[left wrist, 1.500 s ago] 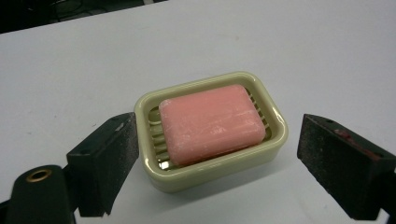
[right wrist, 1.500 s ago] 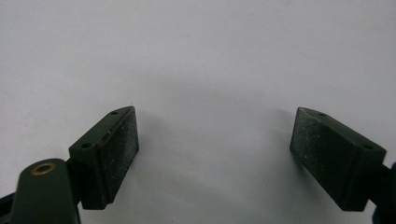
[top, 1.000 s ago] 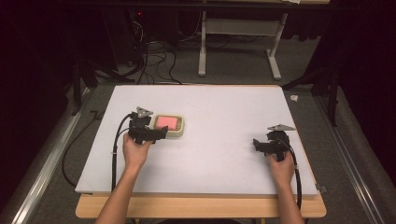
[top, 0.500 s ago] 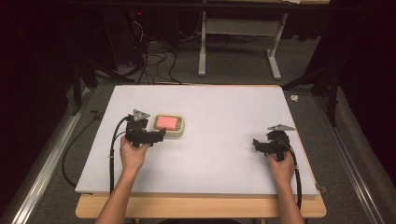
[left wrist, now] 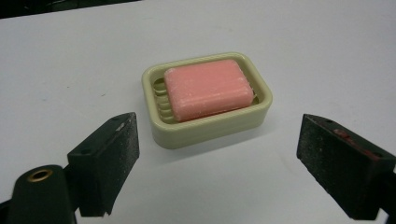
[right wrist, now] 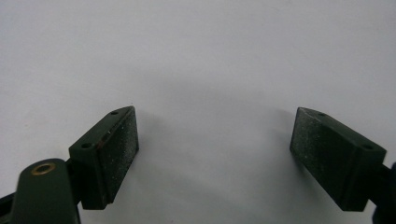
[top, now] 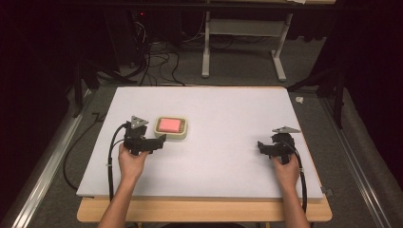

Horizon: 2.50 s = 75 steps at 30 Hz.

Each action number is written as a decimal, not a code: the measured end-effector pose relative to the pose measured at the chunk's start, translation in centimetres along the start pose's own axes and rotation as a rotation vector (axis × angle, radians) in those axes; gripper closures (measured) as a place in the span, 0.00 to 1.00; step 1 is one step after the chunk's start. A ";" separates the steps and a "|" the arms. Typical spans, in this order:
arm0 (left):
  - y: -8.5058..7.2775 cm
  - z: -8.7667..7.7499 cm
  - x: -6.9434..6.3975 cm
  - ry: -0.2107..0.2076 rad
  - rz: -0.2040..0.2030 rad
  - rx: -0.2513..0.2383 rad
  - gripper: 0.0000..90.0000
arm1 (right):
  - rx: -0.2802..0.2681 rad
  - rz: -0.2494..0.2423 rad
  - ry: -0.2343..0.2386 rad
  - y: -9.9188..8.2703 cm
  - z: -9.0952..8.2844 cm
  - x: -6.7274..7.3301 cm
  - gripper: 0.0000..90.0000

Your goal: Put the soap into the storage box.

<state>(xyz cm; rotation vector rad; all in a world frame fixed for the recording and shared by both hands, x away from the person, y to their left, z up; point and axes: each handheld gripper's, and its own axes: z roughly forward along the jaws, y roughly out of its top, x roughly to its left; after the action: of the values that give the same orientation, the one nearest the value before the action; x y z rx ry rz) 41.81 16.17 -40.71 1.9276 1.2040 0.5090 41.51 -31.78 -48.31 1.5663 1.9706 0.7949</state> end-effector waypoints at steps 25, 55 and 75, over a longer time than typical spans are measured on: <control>-1.3 -0.3 -0.7 -0.044 -0.001 0.028 0.16 | 0.000 -0.001 0.000 0.0 0.0 0.0 0.18; -3.5 1.6 -0.3 -0.054 -0.024 0.099 0.16 | 0.000 0.000 0.000 0.0 0.0 0.0 0.18; -4.0 3.9 -0.2 -0.019 0.000 0.157 0.16 | 0.000 0.000 0.000 0.0 0.0 0.0 0.18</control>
<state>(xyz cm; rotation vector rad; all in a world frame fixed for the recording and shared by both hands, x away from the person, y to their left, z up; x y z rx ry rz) 42.14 15.35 -46.22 2.0597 1.2642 0.4047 41.50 -31.78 -48.31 1.5658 1.9703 0.7951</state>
